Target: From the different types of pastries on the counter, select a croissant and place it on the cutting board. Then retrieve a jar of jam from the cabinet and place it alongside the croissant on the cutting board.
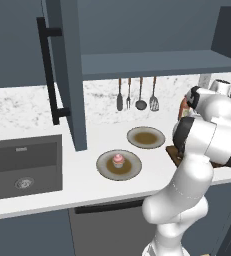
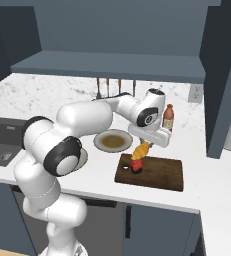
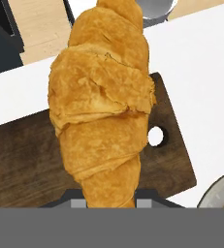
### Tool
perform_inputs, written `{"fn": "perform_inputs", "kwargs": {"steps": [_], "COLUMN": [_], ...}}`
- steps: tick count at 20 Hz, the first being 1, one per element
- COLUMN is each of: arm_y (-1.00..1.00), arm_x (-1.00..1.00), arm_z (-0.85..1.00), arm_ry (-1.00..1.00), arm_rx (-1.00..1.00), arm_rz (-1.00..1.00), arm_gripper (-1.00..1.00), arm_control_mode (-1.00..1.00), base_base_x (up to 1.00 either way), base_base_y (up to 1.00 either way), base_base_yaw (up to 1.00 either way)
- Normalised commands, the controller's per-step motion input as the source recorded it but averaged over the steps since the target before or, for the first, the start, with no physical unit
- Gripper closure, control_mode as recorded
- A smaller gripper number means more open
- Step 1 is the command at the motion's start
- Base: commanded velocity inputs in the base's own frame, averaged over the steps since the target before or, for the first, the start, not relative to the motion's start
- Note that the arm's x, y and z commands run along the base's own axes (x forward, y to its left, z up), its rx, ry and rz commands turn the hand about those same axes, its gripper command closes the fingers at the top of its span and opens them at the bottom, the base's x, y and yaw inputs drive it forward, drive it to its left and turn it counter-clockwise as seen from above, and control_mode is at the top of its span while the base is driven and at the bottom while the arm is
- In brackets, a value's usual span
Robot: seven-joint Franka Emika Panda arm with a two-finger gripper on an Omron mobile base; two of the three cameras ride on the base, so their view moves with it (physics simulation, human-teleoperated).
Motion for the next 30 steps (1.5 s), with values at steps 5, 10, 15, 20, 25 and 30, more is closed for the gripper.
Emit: {"fn": "perform_inputs", "kwargs": {"steps": [5, 10, 15, 20, 25, 30], "arm_y": [-0.23, -0.22, 0.0, 0.0, -0.23, -0.3], "arm_x": [-0.22, -0.17, -0.07, -0.01, 0.0, 0.0], "arm_z": [0.0, 0.0, 0.0, 0.0, -0.08, -0.02], "arm_ry": [0.0, 0.0, 0.0, 0.0, 0.0, 0.0], "arm_rx": [0.0, 0.0, 0.0, 0.0, 0.0, 0.0], "arm_rz": [0.03, 0.03, 0.03, 0.0, 0.0, 0.0], "arm_gripper": [1.0, 1.0, 1.0, 1.0, 1.0, 1.0], "arm_control_mode": [-1.0, -1.0, -1.0, -1.0, -1.0, -1.0], "base_base_x": [0.0, 0.0, 0.0, 0.0, 0.0, 0.0], "base_base_y": [0.0, 0.0, 0.0, 0.0, 0.0, 0.0], "base_base_yaw": [0.0, 0.0, 0.0, 0.0, 0.0, 0.0]}}
